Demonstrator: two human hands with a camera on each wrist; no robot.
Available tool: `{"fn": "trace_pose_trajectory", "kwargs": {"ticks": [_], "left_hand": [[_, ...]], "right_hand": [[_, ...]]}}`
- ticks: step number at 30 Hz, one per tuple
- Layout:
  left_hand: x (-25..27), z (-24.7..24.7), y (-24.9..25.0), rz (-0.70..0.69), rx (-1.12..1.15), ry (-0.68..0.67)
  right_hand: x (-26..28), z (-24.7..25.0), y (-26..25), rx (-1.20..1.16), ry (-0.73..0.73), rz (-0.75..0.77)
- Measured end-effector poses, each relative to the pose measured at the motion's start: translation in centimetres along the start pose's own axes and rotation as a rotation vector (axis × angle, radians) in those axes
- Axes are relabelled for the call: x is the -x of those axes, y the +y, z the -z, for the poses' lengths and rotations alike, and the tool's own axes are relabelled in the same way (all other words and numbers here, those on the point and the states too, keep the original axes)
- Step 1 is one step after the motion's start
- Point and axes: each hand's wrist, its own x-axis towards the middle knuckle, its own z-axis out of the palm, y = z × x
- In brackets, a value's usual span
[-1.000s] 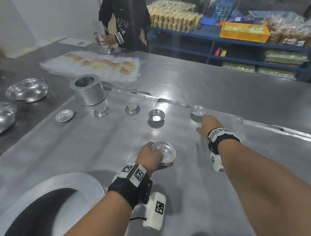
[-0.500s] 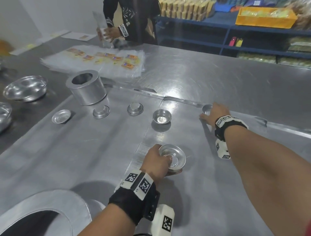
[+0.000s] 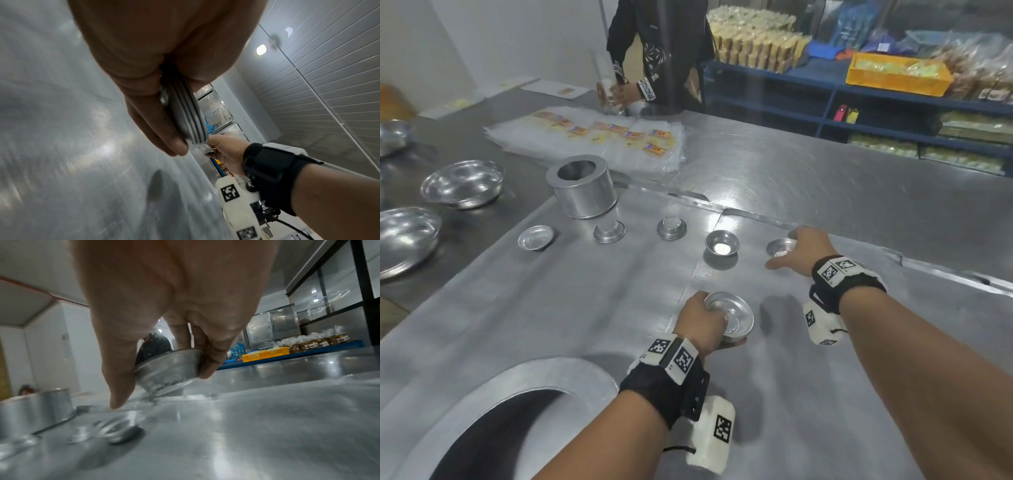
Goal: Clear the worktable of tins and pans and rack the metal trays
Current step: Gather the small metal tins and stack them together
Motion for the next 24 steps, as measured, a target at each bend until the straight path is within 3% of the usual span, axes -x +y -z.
{"fn": "trace_pose_trajectory", "kwargs": {"ticks": [12, 17, 24], "left_hand": [[6.4, 8.0, 1.8, 0.012, 0.119, -0.043], [8.1, 11.5, 2.5, -0.018, 0.113, -0.131], [9.8, 15.2, 2.5, -0.056, 0.001, -0.153]], "right_hand": [[18.2, -0.7, -11.4, -0.297, 0.040, 0.199], [22.7, -3.0, -14.7, -0.304, 0.036, 0.257], [26.9, -5.8, -18.4, -0.274, 0.075, 0.271]]}}
